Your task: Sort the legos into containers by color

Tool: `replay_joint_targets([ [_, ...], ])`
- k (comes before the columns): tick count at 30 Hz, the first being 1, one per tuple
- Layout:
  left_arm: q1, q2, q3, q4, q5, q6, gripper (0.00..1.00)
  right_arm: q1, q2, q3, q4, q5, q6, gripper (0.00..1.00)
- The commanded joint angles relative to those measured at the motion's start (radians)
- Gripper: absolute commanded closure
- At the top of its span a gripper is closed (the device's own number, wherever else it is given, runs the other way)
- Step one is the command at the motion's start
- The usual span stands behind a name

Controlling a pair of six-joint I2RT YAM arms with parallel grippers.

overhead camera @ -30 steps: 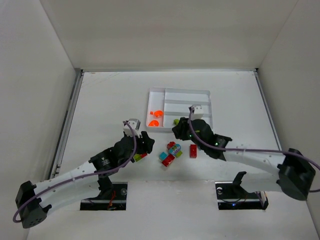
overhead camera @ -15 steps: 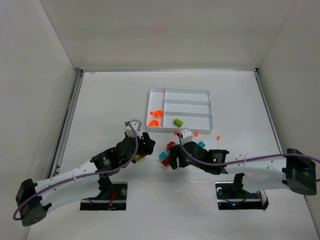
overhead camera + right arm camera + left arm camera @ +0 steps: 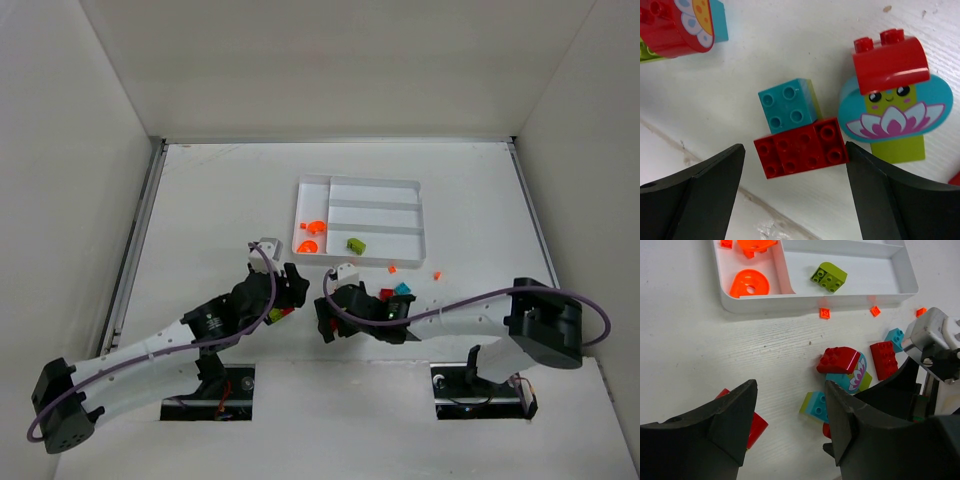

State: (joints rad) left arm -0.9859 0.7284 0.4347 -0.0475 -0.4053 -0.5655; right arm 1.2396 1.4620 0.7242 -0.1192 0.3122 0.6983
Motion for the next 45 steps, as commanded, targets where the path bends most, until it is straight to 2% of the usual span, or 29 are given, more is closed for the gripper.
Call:
replay_joint_targets([
  [1, 0.008, -0.009, 0.026, 0.032, -0.012, 0.001, 0.46, 0.010, 0.040, 0.063, 0.027, 0.037, -0.026, 0.14],
  [8, 0.033, -0.026, 0.016, 0.015, 0.014, -0.008, 0.46, 0.010, 0.069, 0.070, 0.018, 0.074, -0.036, 0.28],
  [9, 0.039, -0.027, 0.016, 0.011, 0.020, -0.010, 0.46, 0.010, 0.064, 0.067, 0.015, 0.076, -0.037, 0.34],
  [12, 0.068, -0.032, 0.044, -0.035, 0.069, -0.034, 0.45, 0.010, 0.026, 0.052, 0.013, 0.087, -0.034, 0.44],
  [14, 0.088, -0.044, 0.058, -0.058, 0.109, -0.051, 0.42, 0.011, -0.020, 0.037, 0.021, 0.088, -0.037, 0.47],
  [19, 0.129, -0.064, 0.102, -0.078, 0.244, -0.128, 0.34, 0.011, -0.196, -0.023, 0.071, 0.074, -0.057, 0.47],
  [22, 0.129, -0.061, 0.111, -0.025, 0.302, -0.177, 0.24, -0.027, -0.276, -0.075, 0.153, 0.029, -0.080, 0.47],
  [25, 0.120, -0.041, 0.125, 0.043, 0.345, -0.192, 0.19, -0.091, -0.331, -0.106, 0.219, -0.060, -0.083, 0.47],
  [30, 0.131, 0.034, 0.156, 0.061, 0.411, -0.246, 0.18, -0.147, -0.394, -0.114, 0.243, -0.116, -0.094, 0.47],
  [38, 0.137, 0.132, 0.139, 0.150, 0.464, -0.355, 0.19, -0.150, -0.417, -0.117, 0.260, -0.122, -0.108, 0.47],
  [45, 0.161, 0.137, 0.099, 0.216, 0.467, -0.419, 0.31, -0.153, -0.408, -0.115, 0.274, -0.122, -0.111, 0.47],
])
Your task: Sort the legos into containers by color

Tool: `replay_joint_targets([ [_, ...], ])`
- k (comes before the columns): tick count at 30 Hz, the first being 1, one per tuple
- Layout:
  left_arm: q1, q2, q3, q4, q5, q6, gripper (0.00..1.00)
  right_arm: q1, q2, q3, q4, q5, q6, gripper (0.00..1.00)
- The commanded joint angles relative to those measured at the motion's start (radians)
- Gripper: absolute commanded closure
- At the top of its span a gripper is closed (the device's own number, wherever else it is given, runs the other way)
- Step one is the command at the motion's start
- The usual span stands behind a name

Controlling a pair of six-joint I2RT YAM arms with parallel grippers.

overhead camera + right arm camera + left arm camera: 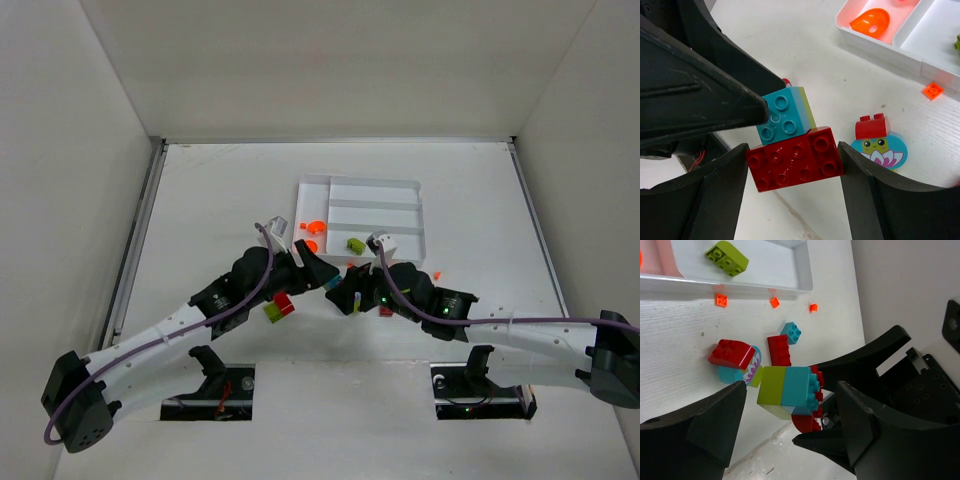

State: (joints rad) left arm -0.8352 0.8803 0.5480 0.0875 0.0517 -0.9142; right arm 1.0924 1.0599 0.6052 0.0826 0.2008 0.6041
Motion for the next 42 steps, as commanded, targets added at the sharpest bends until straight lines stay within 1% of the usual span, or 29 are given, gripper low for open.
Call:
replay_joint_targets([
  [1, 0.014, -0.018, -0.020, 0.086, 0.007, -0.080, 0.33, -0.009, -0.006, 0.004, 0.072, -0.009, -0.018, 0.47],
  [5, 0.020, -0.007, -0.033, 0.093, 0.014, -0.104, 0.37, -0.018, -0.012, -0.012, 0.101, -0.011, -0.010, 0.47],
  [12, 0.020, 0.009, -0.052, 0.104, 0.014, -0.138, 0.37, -0.029, -0.023, -0.024, 0.137, -0.014, -0.007, 0.47],
  [13, 0.020, 0.008, -0.054, 0.109, 0.014, -0.141, 0.38, -0.032, -0.023, -0.025, 0.141, -0.014, -0.007, 0.47],
  [15, 0.020, 0.008, -0.057, 0.123, 0.014, -0.146, 0.43, -0.033, -0.024, -0.028, 0.151, -0.014, -0.004, 0.47],
  [19, 0.020, 0.016, -0.068, 0.149, 0.020, -0.169, 0.47, -0.035, -0.035, -0.038, 0.177, -0.015, 0.002, 0.47],
  [23, 0.021, 0.014, -0.092, 0.184, 0.010, -0.187, 0.57, -0.035, -0.035, -0.041, 0.183, -0.020, 0.011, 0.47],
  [27, 0.025, 0.008, -0.120, 0.244, -0.003, -0.213, 0.73, -0.035, -0.038, -0.044, 0.184, -0.021, 0.019, 0.47],
  [30, 0.044, -0.006, -0.134, 0.253, -0.003, -0.213, 0.78, -0.036, -0.052, -0.047, 0.184, -0.021, 0.020, 0.47],
  [32, 0.055, -0.020, -0.144, 0.244, -0.003, -0.201, 0.81, -0.042, -0.069, -0.051, 0.184, -0.021, 0.022, 0.46],
  [36, 0.069, -0.032, -0.167, 0.219, 0.004, -0.164, 0.83, -0.076, -0.100, -0.065, 0.184, -0.044, 0.037, 0.46],
  [42, 0.084, -0.046, -0.191, 0.184, -0.003, -0.127, 0.83, -0.144, -0.152, -0.073, 0.184, -0.098, 0.045, 0.45],
])
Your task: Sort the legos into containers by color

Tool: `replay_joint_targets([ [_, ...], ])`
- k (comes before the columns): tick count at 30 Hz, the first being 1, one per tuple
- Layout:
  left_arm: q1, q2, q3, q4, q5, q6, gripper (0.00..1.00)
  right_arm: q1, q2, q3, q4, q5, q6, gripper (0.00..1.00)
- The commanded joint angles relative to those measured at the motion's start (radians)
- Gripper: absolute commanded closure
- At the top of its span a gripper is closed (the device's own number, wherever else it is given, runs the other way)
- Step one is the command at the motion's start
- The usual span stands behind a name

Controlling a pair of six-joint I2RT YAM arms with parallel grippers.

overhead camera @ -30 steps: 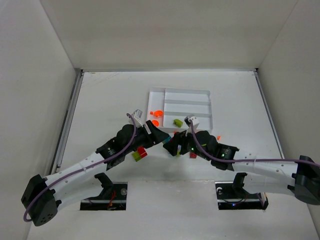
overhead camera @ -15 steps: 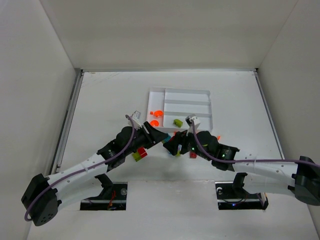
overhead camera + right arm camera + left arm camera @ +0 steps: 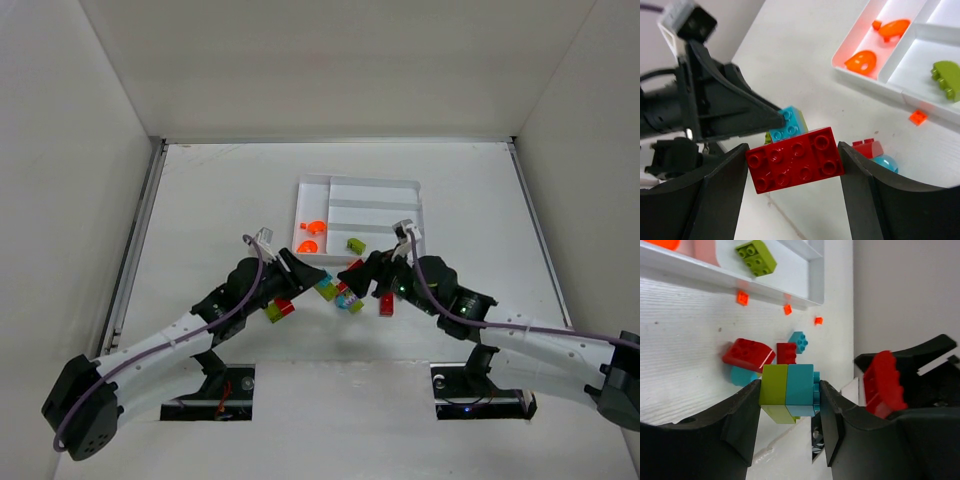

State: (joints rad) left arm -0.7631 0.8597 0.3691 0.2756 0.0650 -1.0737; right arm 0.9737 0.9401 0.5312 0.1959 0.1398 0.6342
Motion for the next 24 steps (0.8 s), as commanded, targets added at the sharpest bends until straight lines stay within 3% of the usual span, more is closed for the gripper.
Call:
replay_joint_targets([
  [1, 0.020, -0.030, -0.013, -0.007, -0.013, 0.034, 0.83, -0.037, -0.040, 0.003, 0.071, -0.043, 0.015, 0.45],
  [5, 0.054, -0.066, -0.003, -0.022, -0.004, 0.053, 0.82, -0.109, -0.003, 0.044, 0.066, -0.025, 0.002, 0.46],
  [9, 0.064, -0.105, 0.030, -0.029, -0.001, 0.099, 0.80, -0.209, 0.196, 0.151, 0.063, 0.072, -0.002, 0.46],
  [18, 0.081, -0.191, 0.036, -0.104, -0.007, 0.196, 0.79, -0.284, 0.664, 0.476, -0.002, 0.268, -0.044, 0.46],
  [24, 0.130, -0.235, 0.019, -0.142, 0.007, 0.212, 0.78, -0.316, 0.857, 0.625, -0.046, 0.336, -0.041, 0.40],
])
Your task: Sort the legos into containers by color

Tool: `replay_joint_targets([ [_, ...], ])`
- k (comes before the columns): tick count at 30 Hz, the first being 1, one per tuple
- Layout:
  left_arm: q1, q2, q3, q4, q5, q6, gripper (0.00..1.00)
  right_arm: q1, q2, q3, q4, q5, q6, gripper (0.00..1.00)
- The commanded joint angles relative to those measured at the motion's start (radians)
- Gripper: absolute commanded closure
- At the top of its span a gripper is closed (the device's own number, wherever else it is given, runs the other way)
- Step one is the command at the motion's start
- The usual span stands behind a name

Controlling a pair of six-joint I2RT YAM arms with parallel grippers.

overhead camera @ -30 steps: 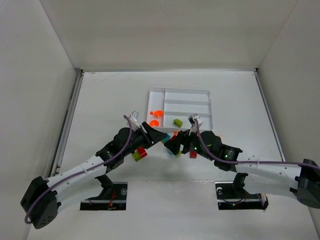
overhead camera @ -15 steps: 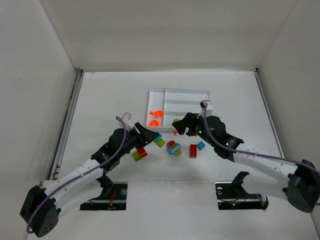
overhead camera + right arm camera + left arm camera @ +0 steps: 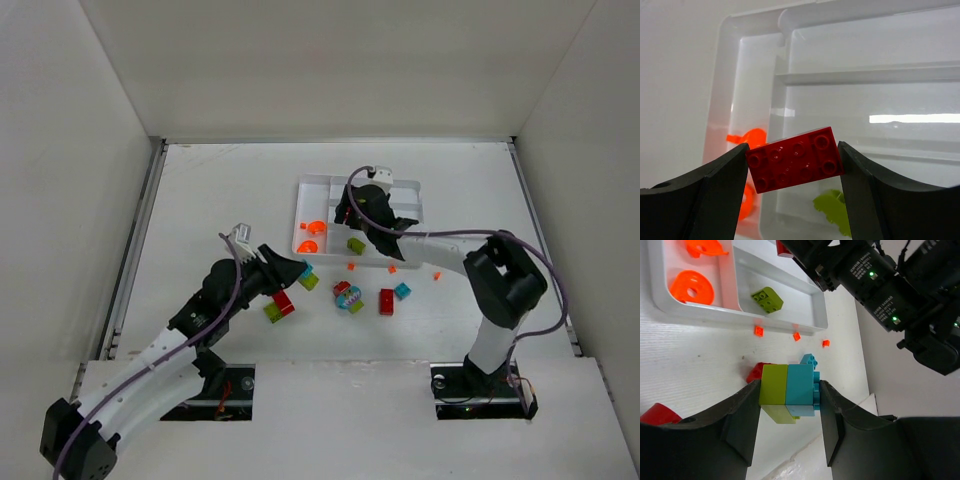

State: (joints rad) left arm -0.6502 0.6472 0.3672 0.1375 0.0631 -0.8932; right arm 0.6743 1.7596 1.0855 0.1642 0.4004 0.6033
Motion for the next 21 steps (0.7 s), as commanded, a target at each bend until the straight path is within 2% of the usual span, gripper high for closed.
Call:
replay_joint_targets([
  [1, 0.021, -0.024, 0.021, -0.006, 0.014, 0.031, 0.78, -0.022, 0.056, 0.086, -0.017, 0.077, -0.008, 0.40],
  [6, 0.025, -0.009, 0.024, 0.005, 0.030, 0.033, 0.78, -0.035, 0.110, 0.134, -0.038, 0.100, -0.002, 0.37],
  [9, 0.021, 0.000, 0.035, 0.005, 0.030, 0.033, 0.78, -0.040, 0.117, 0.139, -0.045, 0.101, -0.002, 0.28],
  [13, 0.010, 0.011, 0.045, 0.001, 0.030, 0.031, 0.77, -0.045, 0.097, 0.125, -0.035, 0.091, -0.007, 0.22],
  [21, 0.027, 0.086, 0.081, 0.001, 0.119, 0.011, 0.77, -0.048, -0.005, 0.019, 0.012, 0.074, -0.056, 0.19],
])
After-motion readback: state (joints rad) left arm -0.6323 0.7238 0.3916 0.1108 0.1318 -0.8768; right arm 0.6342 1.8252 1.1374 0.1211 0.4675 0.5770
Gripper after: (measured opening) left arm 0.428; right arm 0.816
